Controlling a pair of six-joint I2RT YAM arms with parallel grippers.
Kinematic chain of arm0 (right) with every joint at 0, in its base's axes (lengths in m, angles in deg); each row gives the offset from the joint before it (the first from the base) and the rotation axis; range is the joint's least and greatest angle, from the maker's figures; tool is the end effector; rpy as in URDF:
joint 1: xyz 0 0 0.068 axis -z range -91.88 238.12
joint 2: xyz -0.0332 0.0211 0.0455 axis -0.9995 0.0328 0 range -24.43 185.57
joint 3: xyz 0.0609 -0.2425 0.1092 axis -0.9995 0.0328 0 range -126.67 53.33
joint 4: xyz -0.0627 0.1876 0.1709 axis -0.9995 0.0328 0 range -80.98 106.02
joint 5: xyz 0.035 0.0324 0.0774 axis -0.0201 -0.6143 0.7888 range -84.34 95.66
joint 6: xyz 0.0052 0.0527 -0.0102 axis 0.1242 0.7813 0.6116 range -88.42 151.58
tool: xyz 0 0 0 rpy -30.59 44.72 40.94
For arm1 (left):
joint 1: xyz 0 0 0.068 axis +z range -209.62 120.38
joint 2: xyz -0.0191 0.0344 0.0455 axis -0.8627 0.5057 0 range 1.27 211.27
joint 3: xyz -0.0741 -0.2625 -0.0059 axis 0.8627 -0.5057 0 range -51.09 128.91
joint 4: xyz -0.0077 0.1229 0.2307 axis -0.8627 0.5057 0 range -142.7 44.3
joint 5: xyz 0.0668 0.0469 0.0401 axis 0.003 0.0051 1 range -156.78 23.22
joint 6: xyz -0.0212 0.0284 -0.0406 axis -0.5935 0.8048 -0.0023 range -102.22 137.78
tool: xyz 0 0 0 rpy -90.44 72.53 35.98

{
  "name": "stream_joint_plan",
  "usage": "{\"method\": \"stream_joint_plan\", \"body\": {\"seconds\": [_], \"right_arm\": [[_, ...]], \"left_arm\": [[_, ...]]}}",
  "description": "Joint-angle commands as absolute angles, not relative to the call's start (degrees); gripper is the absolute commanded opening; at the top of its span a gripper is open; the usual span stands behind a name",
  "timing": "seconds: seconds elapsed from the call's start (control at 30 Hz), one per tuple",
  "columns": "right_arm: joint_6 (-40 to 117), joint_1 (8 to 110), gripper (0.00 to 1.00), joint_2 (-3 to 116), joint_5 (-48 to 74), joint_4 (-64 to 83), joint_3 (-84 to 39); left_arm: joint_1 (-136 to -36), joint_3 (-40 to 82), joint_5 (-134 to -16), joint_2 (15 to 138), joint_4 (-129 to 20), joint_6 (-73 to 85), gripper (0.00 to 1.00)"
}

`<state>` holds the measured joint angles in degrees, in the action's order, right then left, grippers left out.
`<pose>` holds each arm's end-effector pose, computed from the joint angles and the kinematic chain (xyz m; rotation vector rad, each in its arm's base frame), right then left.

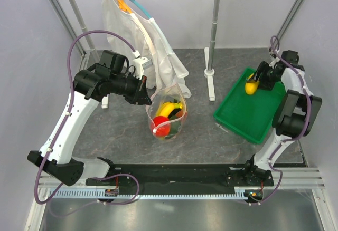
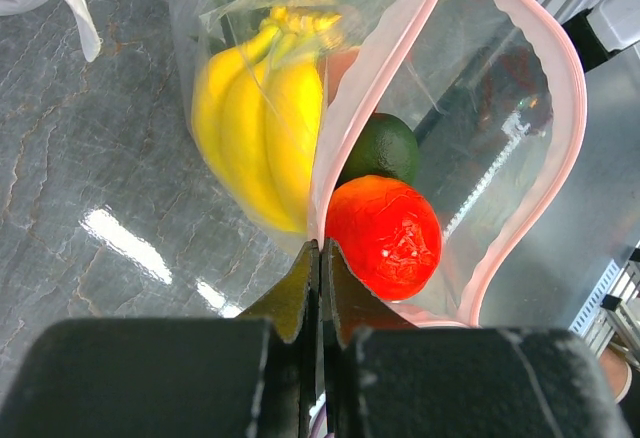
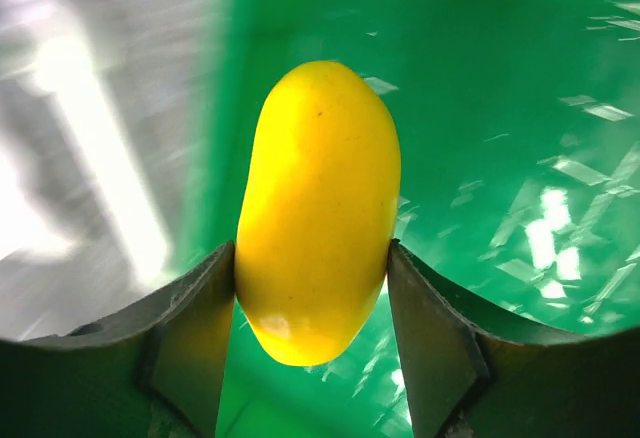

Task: Place the food in the zip-top bag and seal the zipper
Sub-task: Pick up the fake fruit from the bin, then place the fake fruit in the zipper food storage bag.

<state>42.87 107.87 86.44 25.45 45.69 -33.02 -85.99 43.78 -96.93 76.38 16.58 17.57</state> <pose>0.3933 -0.1284 0.2189 0.5808 2.5254 0.4015 0.1985 -0.1184 0.4283 0.7891 2.3244 -0.8474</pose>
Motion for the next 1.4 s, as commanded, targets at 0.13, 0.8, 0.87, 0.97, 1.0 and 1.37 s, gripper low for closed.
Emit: {"method": "stream_joint_plan", "body": {"seconds": [0.13,0.8,0.87,0.97,1.0,1.37], "right_arm": [[41.42,99.48,0.38,65.33,56.88,44.56,-40.26],[-7.41,47.55,0.29,53.7,52.17,53.01,-47.39],[-13.82,45.24,0.29,55.11,49.09,55.51,-48.27],[-18.67,42.08,0.28,56.69,46.19,57.53,-48.53],[-19.82,41.63,0.28,56.96,45.65,58.76,-48.8],[-21.51,39.52,0.81,58.02,34.84,59.39,-46.52]], "left_arm": [[-85.73,43.65,-98.68,76.42,15.42,16.82,0.02],[-82.83,43.74,-103.25,77.38,15.5,15.41,0.02],[-82.74,43.92,-103.26,77.38,15.59,15.41,0.02],[-82.39,43.74,-103.78,77.47,15.59,15.23,0.02],[-82.39,43.83,-103.7,77.47,15.5,15.15,0.02],[-81.95,43.65,-104.48,77.21,15.59,15.23,0.02]]}}
